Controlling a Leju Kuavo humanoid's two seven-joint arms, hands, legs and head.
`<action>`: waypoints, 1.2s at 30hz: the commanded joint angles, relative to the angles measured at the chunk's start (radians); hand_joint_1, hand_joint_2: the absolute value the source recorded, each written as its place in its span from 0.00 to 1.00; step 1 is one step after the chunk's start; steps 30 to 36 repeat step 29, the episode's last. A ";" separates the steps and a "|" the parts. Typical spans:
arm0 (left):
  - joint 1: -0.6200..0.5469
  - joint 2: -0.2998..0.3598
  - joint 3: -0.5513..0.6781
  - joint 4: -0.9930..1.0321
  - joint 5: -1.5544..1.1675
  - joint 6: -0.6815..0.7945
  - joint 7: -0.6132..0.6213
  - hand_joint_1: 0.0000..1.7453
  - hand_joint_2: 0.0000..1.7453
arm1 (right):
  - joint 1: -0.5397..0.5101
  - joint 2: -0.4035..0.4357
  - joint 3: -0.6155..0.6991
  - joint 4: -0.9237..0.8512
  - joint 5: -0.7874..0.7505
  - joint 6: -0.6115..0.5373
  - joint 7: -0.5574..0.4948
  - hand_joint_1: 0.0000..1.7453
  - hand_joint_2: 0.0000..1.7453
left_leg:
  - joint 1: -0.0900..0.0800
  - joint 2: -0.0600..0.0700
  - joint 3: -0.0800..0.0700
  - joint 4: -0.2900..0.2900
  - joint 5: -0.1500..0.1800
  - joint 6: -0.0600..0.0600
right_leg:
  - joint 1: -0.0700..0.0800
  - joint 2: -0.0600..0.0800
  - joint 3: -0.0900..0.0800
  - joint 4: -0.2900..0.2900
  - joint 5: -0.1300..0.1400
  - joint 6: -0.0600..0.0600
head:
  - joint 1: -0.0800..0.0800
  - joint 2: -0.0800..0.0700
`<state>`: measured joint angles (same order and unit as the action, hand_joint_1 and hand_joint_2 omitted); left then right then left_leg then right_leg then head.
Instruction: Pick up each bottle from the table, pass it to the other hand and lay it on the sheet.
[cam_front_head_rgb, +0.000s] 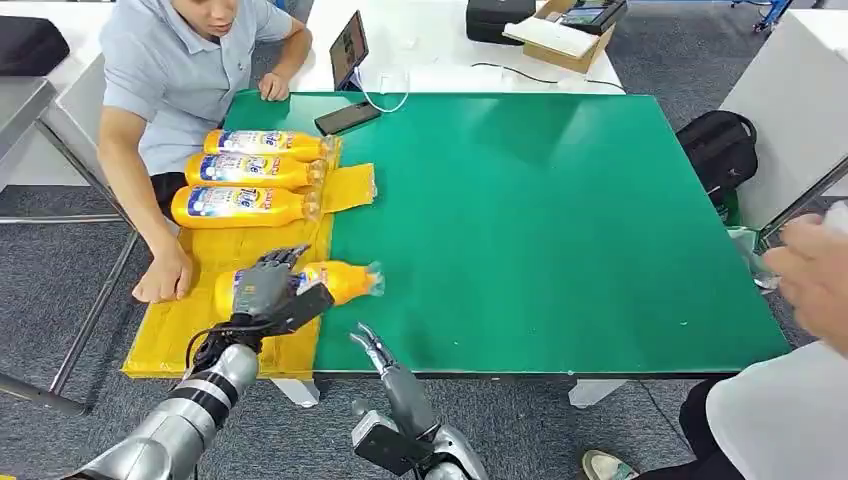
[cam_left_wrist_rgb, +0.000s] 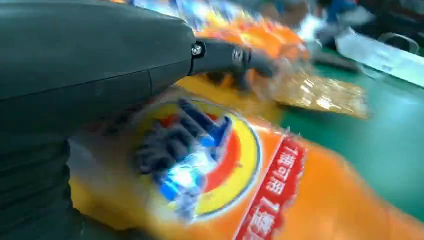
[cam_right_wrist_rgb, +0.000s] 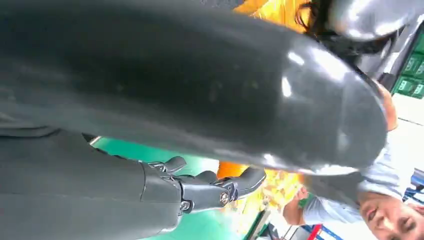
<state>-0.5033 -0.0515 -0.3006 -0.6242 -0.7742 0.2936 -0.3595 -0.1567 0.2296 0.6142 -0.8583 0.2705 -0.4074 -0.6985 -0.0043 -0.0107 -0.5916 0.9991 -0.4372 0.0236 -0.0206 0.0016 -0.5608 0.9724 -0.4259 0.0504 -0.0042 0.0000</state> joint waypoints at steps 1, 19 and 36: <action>0.180 -0.030 0.038 -0.277 0.237 -0.215 -0.066 0.00 1.00 | -0.007 -0.008 -0.002 0.044 -0.021 -0.005 0.000 0.00 0.00 | 0.000 0.004 0.002 0.000 -0.001 0.000 | 0.000 0.003 0.001 -0.001 0.000 -0.001 | 0.000 0.000; 0.429 -0.133 0.051 -0.811 0.964 -0.224 -0.084 0.00 1.00 | 0.118 -0.096 -0.025 -0.326 -0.056 -0.291 0.000 0.00 0.00 | 0.000 0.002 -0.004 0.002 -0.002 0.000 | 0.000 0.000 -0.004 0.000 -0.001 -0.001 | 0.000 0.000; 0.484 -0.098 0.006 -0.787 0.863 -0.049 -0.139 0.00 1.00 | 0.307 0.079 -0.397 -0.731 0.176 -0.291 0.000 0.00 1.00 | 0.000 0.000 -0.006 0.001 -0.001 -0.001 | 0.000 -0.002 -0.007 0.000 -0.001 -0.002 | 0.000 0.000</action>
